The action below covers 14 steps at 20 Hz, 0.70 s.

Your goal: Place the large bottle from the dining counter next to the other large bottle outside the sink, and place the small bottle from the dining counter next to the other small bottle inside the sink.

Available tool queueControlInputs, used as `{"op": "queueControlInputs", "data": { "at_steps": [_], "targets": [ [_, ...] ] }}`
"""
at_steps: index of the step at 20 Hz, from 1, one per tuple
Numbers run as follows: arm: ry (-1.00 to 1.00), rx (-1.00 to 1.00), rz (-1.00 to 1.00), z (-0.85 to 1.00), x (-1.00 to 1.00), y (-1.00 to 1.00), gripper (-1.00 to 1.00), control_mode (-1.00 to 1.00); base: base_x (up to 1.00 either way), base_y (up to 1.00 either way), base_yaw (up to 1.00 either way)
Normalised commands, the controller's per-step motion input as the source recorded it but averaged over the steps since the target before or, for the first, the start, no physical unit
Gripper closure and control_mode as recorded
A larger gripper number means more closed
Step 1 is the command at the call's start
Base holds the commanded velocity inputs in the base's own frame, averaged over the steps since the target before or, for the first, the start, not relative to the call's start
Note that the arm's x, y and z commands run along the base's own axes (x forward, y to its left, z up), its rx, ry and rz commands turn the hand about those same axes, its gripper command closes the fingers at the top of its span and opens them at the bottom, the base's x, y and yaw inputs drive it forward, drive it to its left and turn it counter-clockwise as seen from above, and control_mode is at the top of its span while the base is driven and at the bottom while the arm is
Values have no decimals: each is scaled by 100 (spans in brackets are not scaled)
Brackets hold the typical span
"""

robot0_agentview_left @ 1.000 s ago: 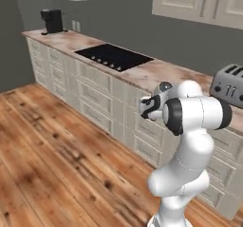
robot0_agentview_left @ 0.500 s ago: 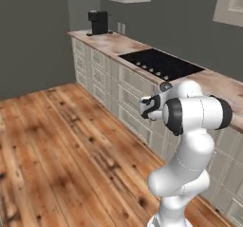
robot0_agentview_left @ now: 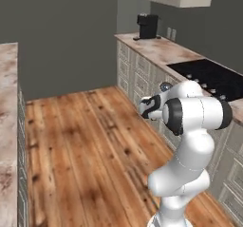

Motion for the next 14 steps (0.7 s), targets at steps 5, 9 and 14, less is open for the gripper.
{"op": "queueControlInputs", "data": {
  "at_steps": [5, 9, 14],
  "targets": [
    [0, 0, 0, 0, 0, 0, 100, 100, 96, 0, 38],
    [0, 0, 0, 0, 0, 0, 100, 100, 99, -2, 37],
    [0, 0, 0, 0, 0, 0, 100, 100, 95, -7, 38]
  ]
}}
